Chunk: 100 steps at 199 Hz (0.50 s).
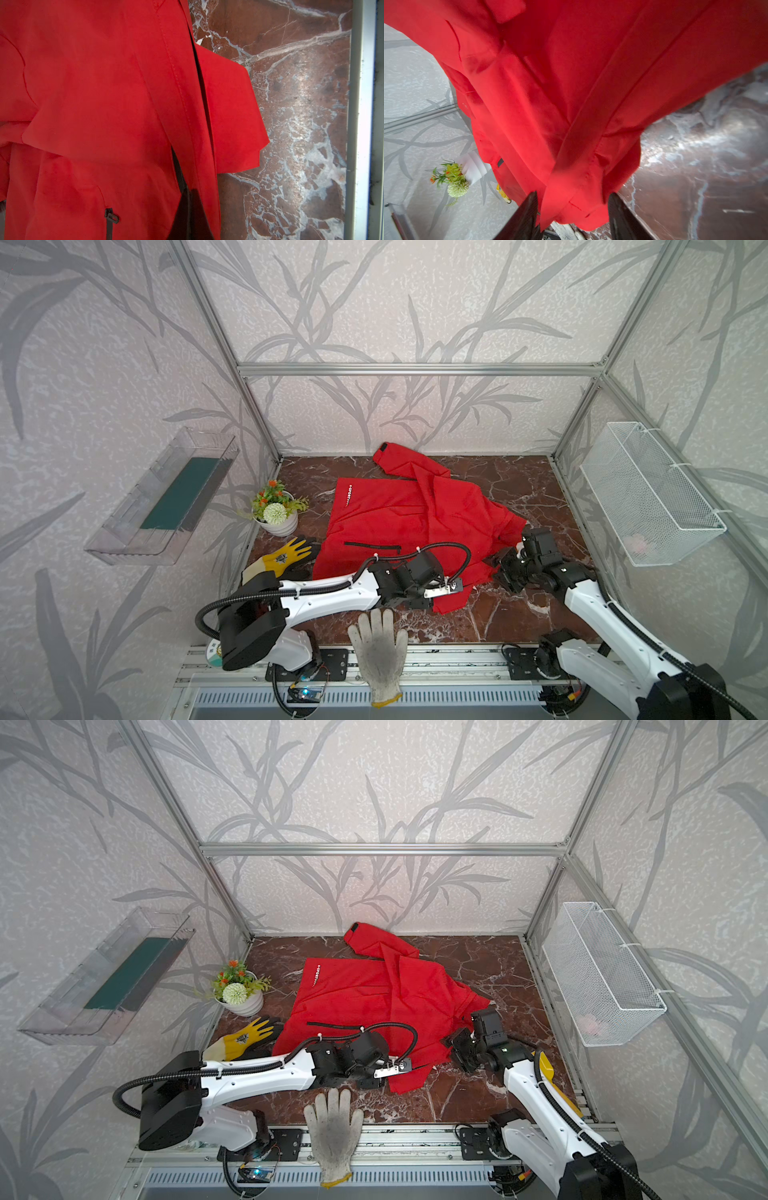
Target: Zip up the jacket
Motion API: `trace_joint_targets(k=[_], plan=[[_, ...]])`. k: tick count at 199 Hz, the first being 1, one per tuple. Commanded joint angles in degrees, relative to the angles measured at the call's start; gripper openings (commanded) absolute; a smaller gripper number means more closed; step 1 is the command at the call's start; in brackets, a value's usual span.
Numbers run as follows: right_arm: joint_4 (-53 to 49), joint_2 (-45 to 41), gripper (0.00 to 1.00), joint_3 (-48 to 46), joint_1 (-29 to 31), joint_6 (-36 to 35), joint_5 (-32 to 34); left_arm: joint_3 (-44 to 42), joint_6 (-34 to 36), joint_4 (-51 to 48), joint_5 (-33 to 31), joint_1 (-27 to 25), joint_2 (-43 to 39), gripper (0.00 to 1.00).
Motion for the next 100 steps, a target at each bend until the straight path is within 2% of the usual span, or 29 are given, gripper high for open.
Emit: trace_joint_targets(k=[1,26,59,100], plan=[[7.44,1.81,0.54,-1.28,-0.35,3.19,-3.15,0.62,-0.03,-2.28,-1.03,-0.26,-0.19,0.0],[4.67,4.58,0.55,1.36,-0.34,0.36,-4.8,0.49,-0.33,-2.13,-1.01,-0.31,-0.32,0.0],[13.01,6.76,0.49,-2.15,-0.35,3.74,-5.87,0.62,0.18,-2.22,-1.41,-0.29,-0.66,0.0],[13.13,9.06,0.49,-1.07,-0.35,2.52,-5.4,0.12,0.96,-2.16,-1.73,-0.62,-1.66,0.0]])
